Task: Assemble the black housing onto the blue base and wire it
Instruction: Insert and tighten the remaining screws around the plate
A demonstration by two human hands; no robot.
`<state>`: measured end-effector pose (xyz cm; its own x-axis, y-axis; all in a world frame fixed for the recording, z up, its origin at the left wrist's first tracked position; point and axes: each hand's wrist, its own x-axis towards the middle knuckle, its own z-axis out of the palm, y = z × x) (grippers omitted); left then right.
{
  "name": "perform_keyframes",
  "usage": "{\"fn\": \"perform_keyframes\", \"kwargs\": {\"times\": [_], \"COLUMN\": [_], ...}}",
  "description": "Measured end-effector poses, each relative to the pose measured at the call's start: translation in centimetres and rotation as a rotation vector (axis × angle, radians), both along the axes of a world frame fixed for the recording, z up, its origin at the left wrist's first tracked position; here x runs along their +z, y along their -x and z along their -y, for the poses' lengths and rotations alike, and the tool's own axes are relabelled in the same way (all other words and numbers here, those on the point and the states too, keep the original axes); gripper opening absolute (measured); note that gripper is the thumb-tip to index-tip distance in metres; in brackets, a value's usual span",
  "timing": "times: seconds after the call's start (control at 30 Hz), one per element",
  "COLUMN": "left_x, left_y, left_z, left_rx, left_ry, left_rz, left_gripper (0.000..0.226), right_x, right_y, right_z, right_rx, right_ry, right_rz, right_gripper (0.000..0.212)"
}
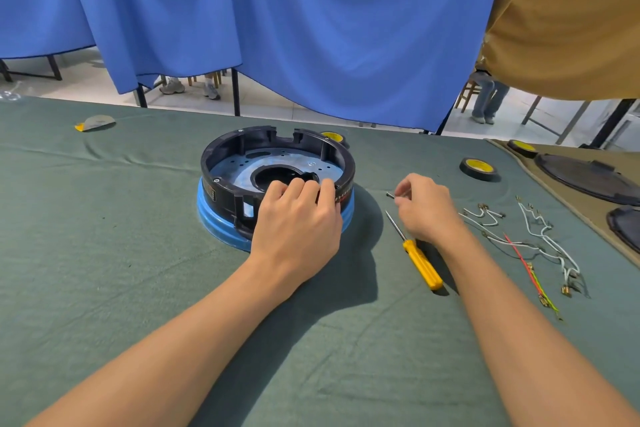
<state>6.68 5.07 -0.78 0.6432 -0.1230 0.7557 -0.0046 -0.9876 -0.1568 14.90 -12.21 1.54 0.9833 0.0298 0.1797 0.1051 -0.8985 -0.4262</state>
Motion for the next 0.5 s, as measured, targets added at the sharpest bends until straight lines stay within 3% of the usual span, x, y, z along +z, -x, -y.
{"fn": "perform_keyframes", "kwargs": {"times": [0.3, 0.5], "left_x": [-0.3, -0.6], "left_y": [0.2, 0.1], "left_z": [0.0, -0.1], "left_rx": [0.050, 0.030], "left_ry": [0.030, 0.027], "left_rz": [0.074, 0.065], "left_gripper": [0.026, 0.024], "right_x": [4.5, 3.8], "right_y": [3.7, 4.3], "right_z": [-1.2, -3.3], "right_rx": [0.379, 0.461], "right_ry": [-0.399, -0.420], "right_rz": [0.097, 0.210], "right_gripper": [0.010, 0.011]}}
